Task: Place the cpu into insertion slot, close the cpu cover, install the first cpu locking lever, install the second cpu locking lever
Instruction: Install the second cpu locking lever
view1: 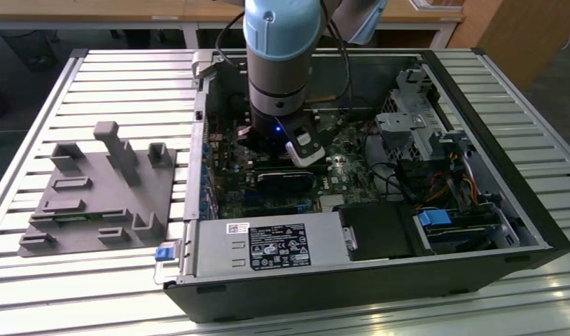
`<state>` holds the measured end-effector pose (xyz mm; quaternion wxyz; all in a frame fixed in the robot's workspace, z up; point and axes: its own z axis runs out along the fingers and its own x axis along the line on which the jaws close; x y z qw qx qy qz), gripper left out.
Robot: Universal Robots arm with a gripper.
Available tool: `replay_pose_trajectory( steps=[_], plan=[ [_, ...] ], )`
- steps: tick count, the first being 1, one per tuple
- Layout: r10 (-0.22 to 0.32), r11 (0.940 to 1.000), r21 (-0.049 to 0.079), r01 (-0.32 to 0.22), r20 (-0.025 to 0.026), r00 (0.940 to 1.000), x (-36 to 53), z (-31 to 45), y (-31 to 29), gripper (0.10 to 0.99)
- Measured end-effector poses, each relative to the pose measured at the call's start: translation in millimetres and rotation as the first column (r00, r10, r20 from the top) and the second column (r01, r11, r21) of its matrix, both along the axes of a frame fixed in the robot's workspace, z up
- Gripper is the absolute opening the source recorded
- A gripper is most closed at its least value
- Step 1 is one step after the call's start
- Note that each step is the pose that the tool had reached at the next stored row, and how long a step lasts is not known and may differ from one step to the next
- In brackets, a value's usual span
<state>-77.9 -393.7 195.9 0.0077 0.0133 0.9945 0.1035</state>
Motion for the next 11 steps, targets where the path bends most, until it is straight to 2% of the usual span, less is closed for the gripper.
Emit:
replay_pose_trajectory(
  steps=[7,11],
  plan=[
    [0.0,0.9999,0.013,0.0,0.0001,1.0,-3.3,-2.1,8.3,0.122],
    [0.0,0.9999,0.016,0.0,-0.0001,1.0,-5.3,-3.8,9.0,0.122]
  ],
)
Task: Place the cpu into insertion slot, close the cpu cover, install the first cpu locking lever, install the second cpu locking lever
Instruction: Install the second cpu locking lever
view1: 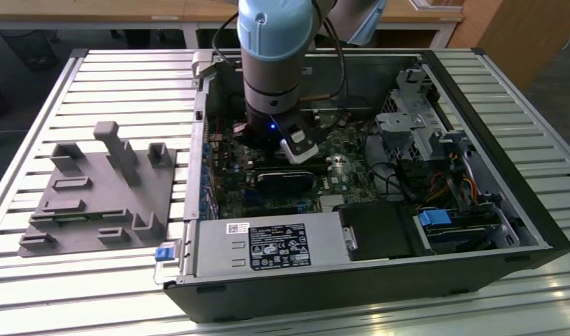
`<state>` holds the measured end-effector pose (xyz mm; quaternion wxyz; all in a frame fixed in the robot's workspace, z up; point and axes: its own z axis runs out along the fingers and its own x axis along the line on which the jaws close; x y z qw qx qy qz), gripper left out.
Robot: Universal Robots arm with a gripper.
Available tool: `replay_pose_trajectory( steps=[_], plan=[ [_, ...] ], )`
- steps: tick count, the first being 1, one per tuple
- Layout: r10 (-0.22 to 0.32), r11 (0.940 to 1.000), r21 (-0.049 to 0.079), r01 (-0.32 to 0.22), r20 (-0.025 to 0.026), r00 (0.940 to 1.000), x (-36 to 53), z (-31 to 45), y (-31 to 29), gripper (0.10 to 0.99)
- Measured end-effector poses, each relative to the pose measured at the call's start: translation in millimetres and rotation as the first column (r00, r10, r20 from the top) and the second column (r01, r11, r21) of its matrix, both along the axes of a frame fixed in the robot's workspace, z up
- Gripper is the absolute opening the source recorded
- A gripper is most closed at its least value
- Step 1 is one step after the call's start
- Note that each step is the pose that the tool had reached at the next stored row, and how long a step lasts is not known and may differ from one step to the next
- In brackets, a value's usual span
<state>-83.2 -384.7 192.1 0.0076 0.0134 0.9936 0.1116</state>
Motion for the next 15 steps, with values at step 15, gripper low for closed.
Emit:
replay_pose_trajectory(
  steps=[15],
  plan=[
    [0.0,1.0,0.003,0.0,0.0001,1.0,-0.1,14.1,-0.1,0.122]
  ],
)
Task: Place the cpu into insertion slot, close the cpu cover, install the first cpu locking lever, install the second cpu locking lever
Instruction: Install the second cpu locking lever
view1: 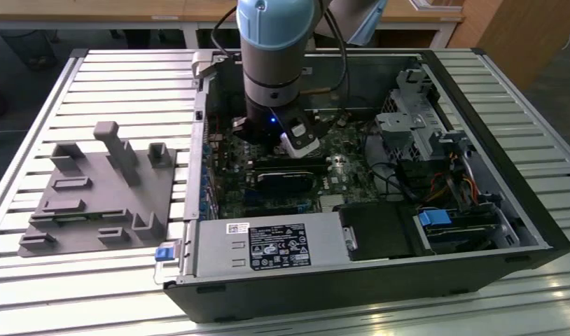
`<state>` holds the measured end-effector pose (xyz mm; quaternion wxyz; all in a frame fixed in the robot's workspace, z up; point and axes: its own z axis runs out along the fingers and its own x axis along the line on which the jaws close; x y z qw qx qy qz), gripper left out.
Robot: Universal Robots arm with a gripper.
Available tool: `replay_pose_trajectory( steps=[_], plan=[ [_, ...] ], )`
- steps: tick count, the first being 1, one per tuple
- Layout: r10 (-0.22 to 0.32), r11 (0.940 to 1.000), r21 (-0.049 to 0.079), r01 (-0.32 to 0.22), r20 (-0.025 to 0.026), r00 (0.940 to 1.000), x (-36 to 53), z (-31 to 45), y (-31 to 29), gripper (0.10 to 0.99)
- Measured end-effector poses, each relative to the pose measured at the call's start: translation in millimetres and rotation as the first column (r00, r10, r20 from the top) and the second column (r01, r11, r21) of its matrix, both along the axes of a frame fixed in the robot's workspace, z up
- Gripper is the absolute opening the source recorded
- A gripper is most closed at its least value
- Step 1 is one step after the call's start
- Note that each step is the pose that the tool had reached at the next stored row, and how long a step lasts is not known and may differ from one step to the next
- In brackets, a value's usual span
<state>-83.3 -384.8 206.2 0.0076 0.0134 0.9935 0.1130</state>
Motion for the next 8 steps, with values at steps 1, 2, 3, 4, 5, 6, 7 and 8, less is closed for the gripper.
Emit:
replay_pose_trajectory(
  steps=[1,2,3,4,5,6,7,8],
  plan=[
    [0.0,1.0,0.0,0.0,0.0,1.0,0.0,1.0,0.0,0.122],
    [0.0,1.0,0.0,0.0,0.0001,1.0,0.0,1.8,0.0,0.122],
    [0.0,1.0,0.0,0.0,0.0,1.0,0.0,2.5,0.0,0.122],
    [0.0,1.0,0.0,0.0,0.0,1.0,0.0,3.2,0.0,0.122],
    [0.0,1.0,0.0,0.0,0.0001,1.0,0.0,3.6,0.1,0.122],
    [0.0,1.0,0.0,0.0,0.0003,1.0,0.1,3.7,0.1,0.122],
    [0.0,1.0,0.0,0.0,0.0002,1.0,0.1,3.7,0.1,0.122],
    [0.0,1.0,0.0,0.0,0.0002,1.0,0.0,3.8,0.1,0.122]
  ],
)
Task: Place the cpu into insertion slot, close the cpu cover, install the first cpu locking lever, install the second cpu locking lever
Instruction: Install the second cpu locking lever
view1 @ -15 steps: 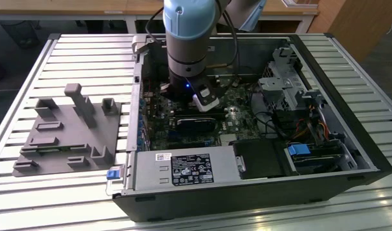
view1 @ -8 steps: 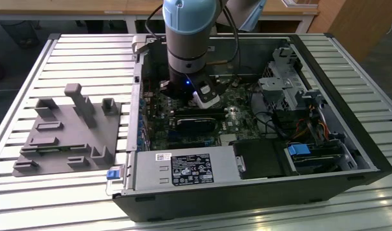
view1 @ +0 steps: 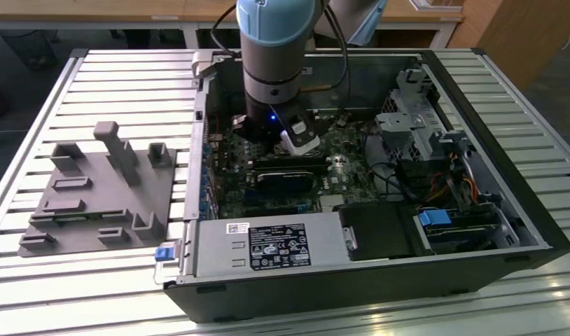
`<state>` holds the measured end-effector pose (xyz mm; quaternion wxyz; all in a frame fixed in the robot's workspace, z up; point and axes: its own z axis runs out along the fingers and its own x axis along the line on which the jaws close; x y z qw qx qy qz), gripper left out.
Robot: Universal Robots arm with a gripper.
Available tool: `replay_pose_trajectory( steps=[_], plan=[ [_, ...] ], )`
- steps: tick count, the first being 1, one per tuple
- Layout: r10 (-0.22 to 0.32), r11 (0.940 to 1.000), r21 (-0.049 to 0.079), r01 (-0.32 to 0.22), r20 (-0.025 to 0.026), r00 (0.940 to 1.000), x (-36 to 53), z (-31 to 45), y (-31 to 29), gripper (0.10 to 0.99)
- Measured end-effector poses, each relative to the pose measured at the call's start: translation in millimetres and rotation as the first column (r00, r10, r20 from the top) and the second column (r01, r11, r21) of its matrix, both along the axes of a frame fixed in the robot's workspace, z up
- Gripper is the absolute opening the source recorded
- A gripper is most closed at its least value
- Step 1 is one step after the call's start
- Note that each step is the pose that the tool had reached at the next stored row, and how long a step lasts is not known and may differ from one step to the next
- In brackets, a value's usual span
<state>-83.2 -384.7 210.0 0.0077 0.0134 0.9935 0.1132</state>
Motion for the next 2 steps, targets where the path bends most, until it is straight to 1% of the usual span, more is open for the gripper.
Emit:
replay_pose_trajectory(
  steps=[2],
  plan=[
    [0.0,1.0,0.0,0.0,-0.0001,1.0,0.0,0.1,0.0,0.122]
  ],
)
